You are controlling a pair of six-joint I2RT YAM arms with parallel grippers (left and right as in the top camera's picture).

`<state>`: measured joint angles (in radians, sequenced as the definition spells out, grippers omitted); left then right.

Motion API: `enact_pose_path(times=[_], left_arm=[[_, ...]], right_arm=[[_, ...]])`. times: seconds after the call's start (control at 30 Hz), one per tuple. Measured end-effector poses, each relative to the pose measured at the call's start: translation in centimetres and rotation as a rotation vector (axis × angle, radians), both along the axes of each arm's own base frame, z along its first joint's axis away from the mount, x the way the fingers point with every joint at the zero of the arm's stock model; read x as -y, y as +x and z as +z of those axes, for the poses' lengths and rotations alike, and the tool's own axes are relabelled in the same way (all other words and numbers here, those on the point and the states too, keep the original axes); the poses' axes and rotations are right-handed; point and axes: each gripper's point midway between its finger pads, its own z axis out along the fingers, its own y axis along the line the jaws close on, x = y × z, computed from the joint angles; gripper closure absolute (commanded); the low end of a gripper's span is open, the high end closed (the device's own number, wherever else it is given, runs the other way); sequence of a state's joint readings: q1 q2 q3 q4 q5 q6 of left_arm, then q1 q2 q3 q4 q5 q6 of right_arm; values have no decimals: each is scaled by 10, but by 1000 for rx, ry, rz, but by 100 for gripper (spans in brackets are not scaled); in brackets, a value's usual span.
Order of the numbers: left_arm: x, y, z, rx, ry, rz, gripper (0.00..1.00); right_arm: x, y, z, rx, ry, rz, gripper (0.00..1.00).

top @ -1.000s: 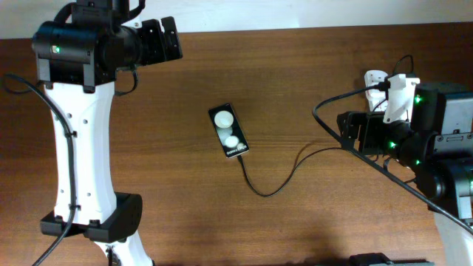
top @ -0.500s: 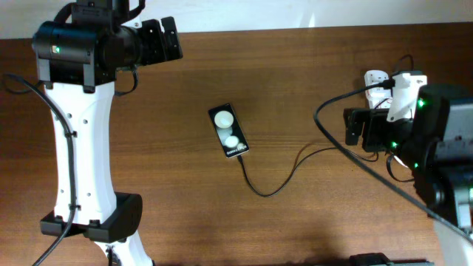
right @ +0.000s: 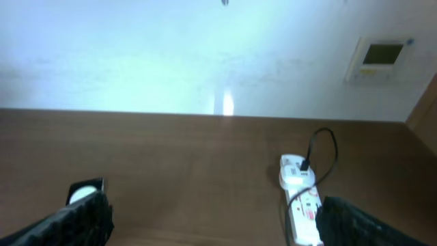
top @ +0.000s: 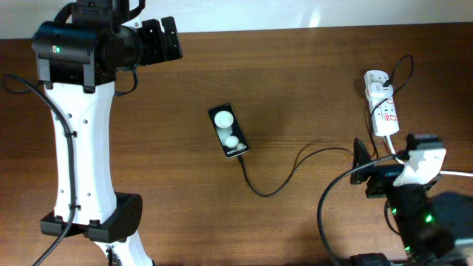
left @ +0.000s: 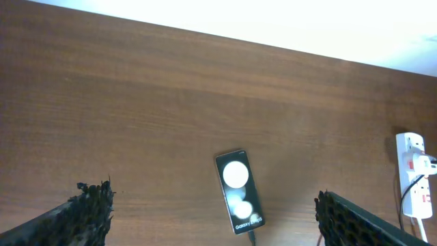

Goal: Plug charger to phone and switch on socket

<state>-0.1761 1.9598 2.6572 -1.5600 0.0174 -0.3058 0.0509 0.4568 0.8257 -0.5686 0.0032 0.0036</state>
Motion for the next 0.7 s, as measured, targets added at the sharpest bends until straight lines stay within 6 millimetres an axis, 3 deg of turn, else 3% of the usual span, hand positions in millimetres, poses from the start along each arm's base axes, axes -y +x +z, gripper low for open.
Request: enact_pose_path(times=[0.4,0.7], left_arm=[[0,0,0,0,0,0,1],[0,0,0,0,0,0,1]], right_arm=[[-1,7,-63,220,8,1,1],[-1,5,-80,327,13,1,1]])
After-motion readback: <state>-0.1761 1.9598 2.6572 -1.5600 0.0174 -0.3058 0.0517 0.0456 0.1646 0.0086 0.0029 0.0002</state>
